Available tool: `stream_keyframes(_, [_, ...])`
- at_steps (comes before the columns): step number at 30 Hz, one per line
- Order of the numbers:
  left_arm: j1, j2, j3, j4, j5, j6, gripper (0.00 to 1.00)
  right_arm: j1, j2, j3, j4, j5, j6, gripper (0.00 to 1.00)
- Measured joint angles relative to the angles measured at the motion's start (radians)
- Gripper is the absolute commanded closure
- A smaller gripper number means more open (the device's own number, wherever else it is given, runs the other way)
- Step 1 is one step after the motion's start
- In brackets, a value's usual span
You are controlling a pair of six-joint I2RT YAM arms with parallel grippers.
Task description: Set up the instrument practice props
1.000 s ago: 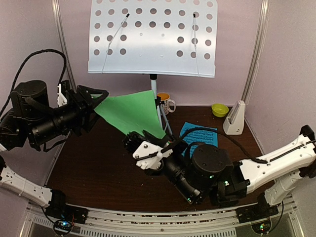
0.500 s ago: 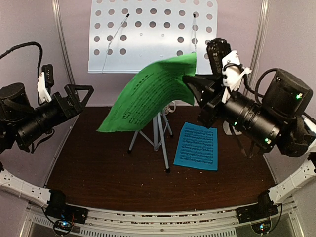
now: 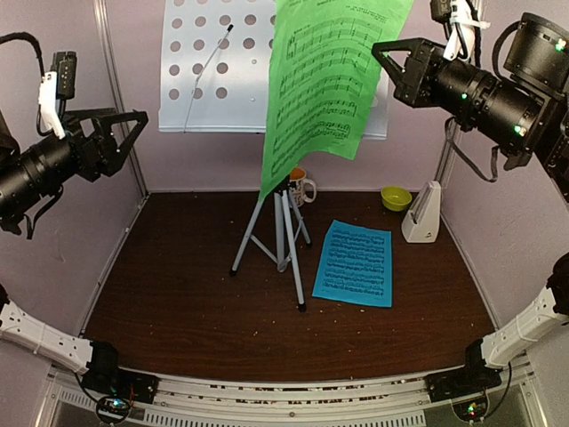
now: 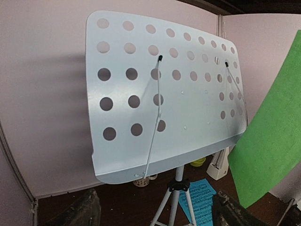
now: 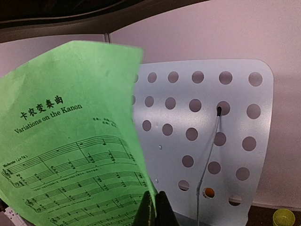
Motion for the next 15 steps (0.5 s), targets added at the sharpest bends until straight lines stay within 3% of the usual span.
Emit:
stream_keyframes(5, [0.042, 0.101, 0.118, -0.018, 0.064, 0.090, 0.24, -0.079, 0.078, 0.134, -0.057, -0.063, 0.106, 1.00])
stream_keyframes(9, [0.147, 0.166, 0.187, -0.065, 0.140, 0.095, 0.31, -0.119, 0.131, 0.204, -0.083, -0.084, 0.159, 1.00])
stream_keyframes(15, [0.220, 0.212, 0.281, -0.115, 0.215, 0.106, 0.37, -0.141, 0.186, 0.263, -0.092, -0.068, 0.180, 1.00])
